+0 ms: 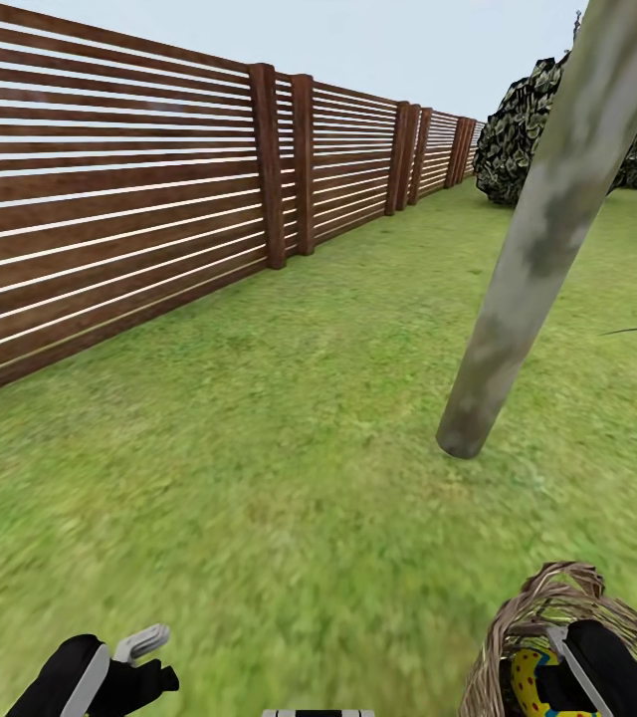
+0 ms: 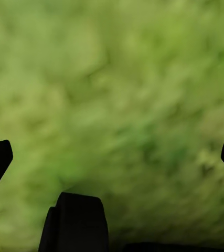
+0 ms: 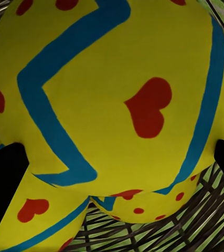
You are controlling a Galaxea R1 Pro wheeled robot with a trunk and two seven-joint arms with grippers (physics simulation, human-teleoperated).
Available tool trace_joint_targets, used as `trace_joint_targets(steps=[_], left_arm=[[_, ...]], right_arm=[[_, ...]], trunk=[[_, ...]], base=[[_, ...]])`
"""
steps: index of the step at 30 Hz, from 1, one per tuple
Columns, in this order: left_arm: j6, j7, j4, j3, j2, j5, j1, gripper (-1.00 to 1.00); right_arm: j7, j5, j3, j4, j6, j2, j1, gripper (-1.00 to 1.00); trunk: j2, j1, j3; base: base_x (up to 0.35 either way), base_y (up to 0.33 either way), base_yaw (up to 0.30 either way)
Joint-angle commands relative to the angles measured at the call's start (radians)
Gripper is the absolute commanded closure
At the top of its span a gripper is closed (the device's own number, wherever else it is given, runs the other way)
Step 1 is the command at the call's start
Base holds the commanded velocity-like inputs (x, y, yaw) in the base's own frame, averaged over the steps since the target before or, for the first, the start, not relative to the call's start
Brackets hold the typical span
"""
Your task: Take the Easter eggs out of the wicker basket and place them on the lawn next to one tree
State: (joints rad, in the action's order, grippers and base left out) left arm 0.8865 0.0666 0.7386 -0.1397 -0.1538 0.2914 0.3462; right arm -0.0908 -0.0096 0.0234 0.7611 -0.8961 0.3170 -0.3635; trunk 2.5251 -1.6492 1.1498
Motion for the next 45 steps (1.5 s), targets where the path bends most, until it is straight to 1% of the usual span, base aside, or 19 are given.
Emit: trace_joint_targets(steps=[1,15,17,18,23,27,31,42,45], left_arm=[[0.005,0.007,0.001,-0.003,0.000,-0.006,0.000,-1.00],[0.005,0.007,0.000,-0.003,0.000,-0.006,0.000,-1.00],[0.005,0.007,-0.001,-0.002,0.006,-0.006,0.000,-1.00],[0.003,0.007,-0.016,-0.002,0.014,-0.007,0.000,-1.00],[0.003,0.007,-0.021,-0.001,0.017,-0.008,0.000,-1.00],[0.003,0.006,-0.021,-0.001,0.021,-0.008,0.000,-1.00],[0.003,0.006,-0.021,-0.001,0.022,-0.008,0.000,-1.00],[0.003,0.005,-0.022,-0.002,0.022,-0.008,0.000,-1.00],[0.003,0.005,-0.035,-0.001,0.022,-0.008,0.000,-1.00]], right_arm=[[-0.003,-0.009,0.003,0.001,-0.004,0.001,0.000,1.00],[-0.003,-0.008,0.005,0.001,-0.004,0.000,0.000,1.00],[-0.005,-0.013,0.005,-0.001,0.000,-0.001,0.000,1.00],[-0.007,-0.016,0.002,0.000,0.005,0.006,0.000,1.00],[-0.004,-0.011,0.003,-0.009,0.001,0.003,0.000,1.00],[-0.003,-0.010,0.003,-0.011,-0.001,-0.002,0.000,1.00],[-0.002,-0.009,0.004,-0.012,-0.001,-0.004,0.000,1.00],[-0.001,-0.007,0.005,-0.013,-0.003,-0.005,0.000,1.00],[-0.001,-0.007,0.005,-0.014,-0.003,-0.006,0.000,1.00]], trunk=[[0.000,0.000,0.001],[0.000,0.000,0.001],[0.000,0.000,0.001],[0.000,0.000,0.001],[0.000,0.000,0.001],[-0.001,0.002,-0.015],[-0.001,0.002,-0.015],[-0.003,0.007,-0.057],[-0.004,0.008,-0.069]], base=[[0.000,0.000,0.000],[0.000,0.000,0.000],[0.000,0.000,0.000],[0.000,0.000,0.000],[0.000,0.000,0.000],[0.000,0.000,0.000],[0.000,0.000,0.000],[-0.001,0.000,0.000],[-0.212,-0.015,0.000]])
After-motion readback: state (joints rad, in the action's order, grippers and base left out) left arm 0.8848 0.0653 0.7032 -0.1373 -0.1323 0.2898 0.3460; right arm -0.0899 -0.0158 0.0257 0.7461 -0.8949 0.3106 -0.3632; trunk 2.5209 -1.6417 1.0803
